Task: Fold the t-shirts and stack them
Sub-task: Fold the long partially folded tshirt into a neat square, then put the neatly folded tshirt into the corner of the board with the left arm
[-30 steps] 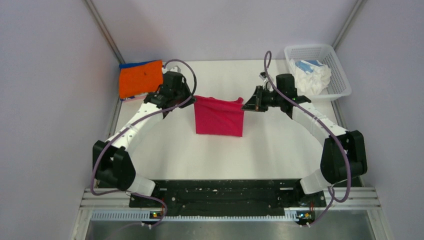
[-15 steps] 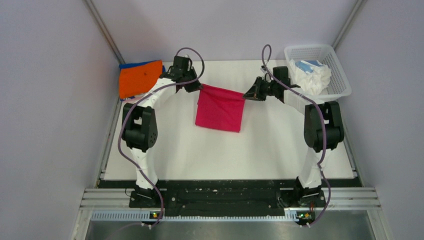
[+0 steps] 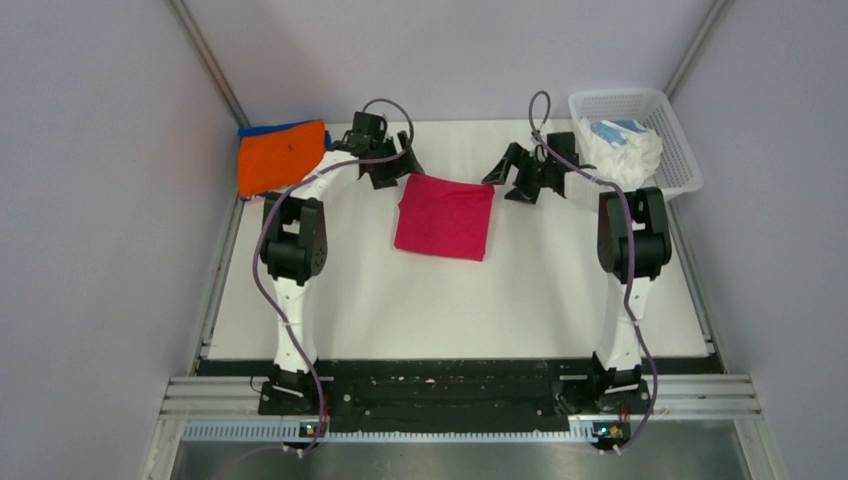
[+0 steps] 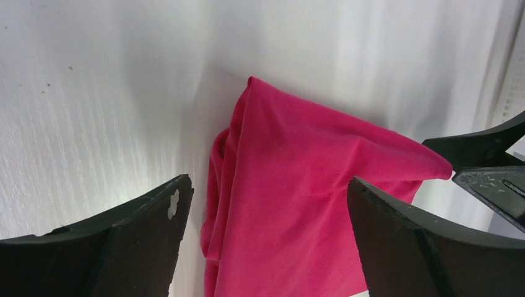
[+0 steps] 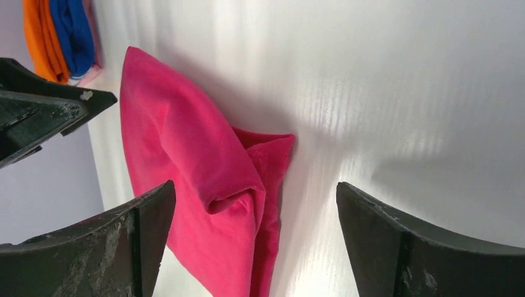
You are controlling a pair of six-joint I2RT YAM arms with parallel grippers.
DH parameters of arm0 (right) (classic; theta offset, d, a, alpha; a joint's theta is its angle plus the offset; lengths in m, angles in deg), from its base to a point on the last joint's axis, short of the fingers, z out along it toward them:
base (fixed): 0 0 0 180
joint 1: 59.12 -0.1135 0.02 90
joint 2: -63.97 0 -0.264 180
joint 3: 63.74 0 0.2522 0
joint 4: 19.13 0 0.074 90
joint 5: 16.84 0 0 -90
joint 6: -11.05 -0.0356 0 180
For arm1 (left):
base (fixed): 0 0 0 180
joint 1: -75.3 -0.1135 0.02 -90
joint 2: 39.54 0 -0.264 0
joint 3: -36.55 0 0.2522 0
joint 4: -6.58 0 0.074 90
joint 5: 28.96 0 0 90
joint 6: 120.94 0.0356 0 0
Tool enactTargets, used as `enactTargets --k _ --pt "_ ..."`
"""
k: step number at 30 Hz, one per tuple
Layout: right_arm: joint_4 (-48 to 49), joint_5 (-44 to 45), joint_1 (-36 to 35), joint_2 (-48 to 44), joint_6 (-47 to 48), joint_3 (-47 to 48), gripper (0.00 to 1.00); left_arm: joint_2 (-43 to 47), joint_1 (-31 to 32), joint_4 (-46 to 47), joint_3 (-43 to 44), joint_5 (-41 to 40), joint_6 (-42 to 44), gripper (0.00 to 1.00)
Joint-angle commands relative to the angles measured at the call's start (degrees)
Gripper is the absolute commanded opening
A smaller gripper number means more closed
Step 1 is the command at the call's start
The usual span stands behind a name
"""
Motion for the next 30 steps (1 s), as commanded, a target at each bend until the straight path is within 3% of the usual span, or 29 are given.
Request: enactTargets --k 1,6,14,22,24,26,27,30 --pt "-0.96 4.5 0.46 -7.44 3.06 -0.38 0.99 4.0 -0.42 0.48 -3.32 2.33 3.67 0.99" --pt "-0.79 10.63 0.75 -18.96 4.97 -9.16 0.99 3.59 -0.42 -0.49 -8.04 4.12 6.63 0.97" --pt "1.24 12.9 3.05 -31.94 4.03 -20.4 0.99 -1.17 1.3 -1.97 -8.22 5.24 7.63 0.68" --pt "-0.3 15.35 3.86 -37.34 4.43 -24.45 0.99 -6.2 6.44 -7.63 -3.86 -6.65 7.29 0.5" --pt "-1.2 16.58 3.85 -38.8 5.09 -25.1 0.99 -7.92 7.9 -11.22 -0.32 -10.81 7.22 0.35" --pt "-2.1 17.84 3.96 -40.42 6.04 -25.78 0.99 -9.46 9.1 -15.01 3.12 -15.26 6.47 0.07" --pt "-2.5 18.44 3.92 -41.16 6.61 -26.12 0.99 -9.96 9.61 -17.06 4.99 -17.75 6.09 0.0" --pt "-2.45 20.34 4.07 -44.08 8.1 -27.53 0.99 -8.83 10.54 -19.34 6.58 -25.88 6.62 0.0"
